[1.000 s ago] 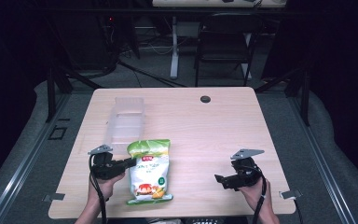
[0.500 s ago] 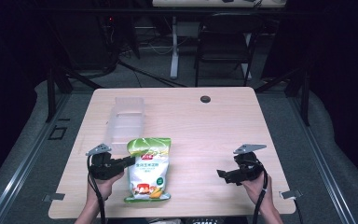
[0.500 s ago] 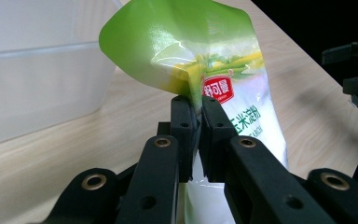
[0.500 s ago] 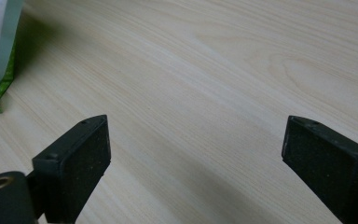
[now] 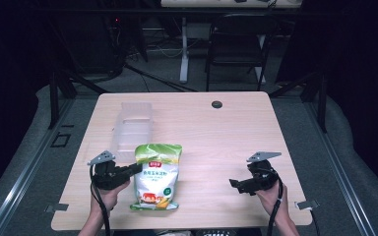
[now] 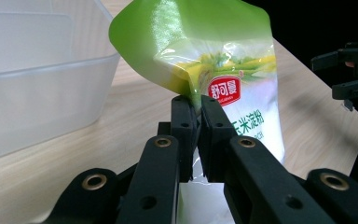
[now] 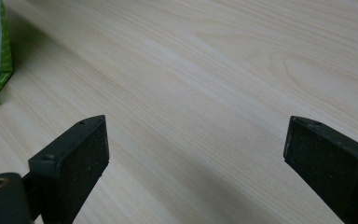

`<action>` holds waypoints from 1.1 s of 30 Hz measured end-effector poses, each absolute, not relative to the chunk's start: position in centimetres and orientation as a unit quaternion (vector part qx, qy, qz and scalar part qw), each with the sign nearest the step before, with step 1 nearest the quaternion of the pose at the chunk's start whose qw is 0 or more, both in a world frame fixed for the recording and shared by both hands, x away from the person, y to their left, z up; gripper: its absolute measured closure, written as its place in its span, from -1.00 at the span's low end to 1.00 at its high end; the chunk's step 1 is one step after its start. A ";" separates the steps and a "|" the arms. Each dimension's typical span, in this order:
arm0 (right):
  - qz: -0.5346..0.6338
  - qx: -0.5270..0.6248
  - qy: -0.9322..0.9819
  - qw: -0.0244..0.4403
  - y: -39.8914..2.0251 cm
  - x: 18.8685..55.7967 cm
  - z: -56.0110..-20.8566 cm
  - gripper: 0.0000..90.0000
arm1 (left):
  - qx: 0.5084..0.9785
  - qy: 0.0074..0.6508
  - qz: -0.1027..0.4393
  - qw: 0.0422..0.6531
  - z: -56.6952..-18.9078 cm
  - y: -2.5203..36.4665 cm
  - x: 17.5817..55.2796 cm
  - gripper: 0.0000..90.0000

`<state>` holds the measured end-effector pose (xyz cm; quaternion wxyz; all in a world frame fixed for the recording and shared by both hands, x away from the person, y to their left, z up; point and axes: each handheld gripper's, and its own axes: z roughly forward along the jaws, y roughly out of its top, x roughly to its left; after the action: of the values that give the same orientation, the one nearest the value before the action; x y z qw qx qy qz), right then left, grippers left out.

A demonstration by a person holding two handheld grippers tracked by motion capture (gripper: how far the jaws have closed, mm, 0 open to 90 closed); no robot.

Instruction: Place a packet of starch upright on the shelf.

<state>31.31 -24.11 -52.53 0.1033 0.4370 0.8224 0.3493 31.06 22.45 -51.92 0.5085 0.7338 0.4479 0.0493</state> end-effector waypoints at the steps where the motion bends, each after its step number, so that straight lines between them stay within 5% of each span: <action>1: 0.346 0.437 0.824 0.105 -24.1 31.3 -52.5 -0.86 | 0.734 0.448 0.051 0.509 -51.9 22.5 31.0 0.91; 33: 0.336 0.429 0.832 0.102 -23.4 31.5 -52.7 -0.84 | 0.753 0.362 0.033 0.548 -49.4 23.7 30.7 0.95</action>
<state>31.48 -23.44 -52.72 0.1021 0.4295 0.8322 0.3355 30.67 23.68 -49.40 0.5478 0.7533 0.3624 0.0333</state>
